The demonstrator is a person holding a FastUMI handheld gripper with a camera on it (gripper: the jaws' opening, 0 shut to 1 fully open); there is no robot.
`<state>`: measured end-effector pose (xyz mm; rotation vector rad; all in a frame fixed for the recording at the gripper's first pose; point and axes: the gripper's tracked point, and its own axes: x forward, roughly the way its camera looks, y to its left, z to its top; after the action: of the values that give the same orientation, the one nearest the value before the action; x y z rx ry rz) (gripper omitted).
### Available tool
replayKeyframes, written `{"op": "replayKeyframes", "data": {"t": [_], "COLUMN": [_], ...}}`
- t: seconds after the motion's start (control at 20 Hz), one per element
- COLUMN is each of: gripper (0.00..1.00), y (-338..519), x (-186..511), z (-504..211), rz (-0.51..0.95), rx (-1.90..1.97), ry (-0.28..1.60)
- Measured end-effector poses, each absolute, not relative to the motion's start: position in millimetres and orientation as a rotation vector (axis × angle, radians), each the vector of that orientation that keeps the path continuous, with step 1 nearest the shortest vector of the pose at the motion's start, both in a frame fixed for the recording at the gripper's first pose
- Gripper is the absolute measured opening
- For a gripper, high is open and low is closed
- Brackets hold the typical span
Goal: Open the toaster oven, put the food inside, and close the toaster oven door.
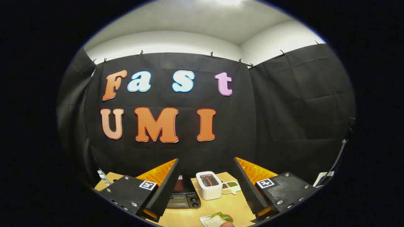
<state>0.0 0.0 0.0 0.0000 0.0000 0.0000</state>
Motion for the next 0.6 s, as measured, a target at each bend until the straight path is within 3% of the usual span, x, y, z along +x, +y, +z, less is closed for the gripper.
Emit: {"op": "replayKeyframes", "data": {"t": [0.6], "gripper": [0.99], "y": [8], "x": [-8], "z": [-7], "rz": [0.003], "rx": [0.004], "ry": [0.000]}}
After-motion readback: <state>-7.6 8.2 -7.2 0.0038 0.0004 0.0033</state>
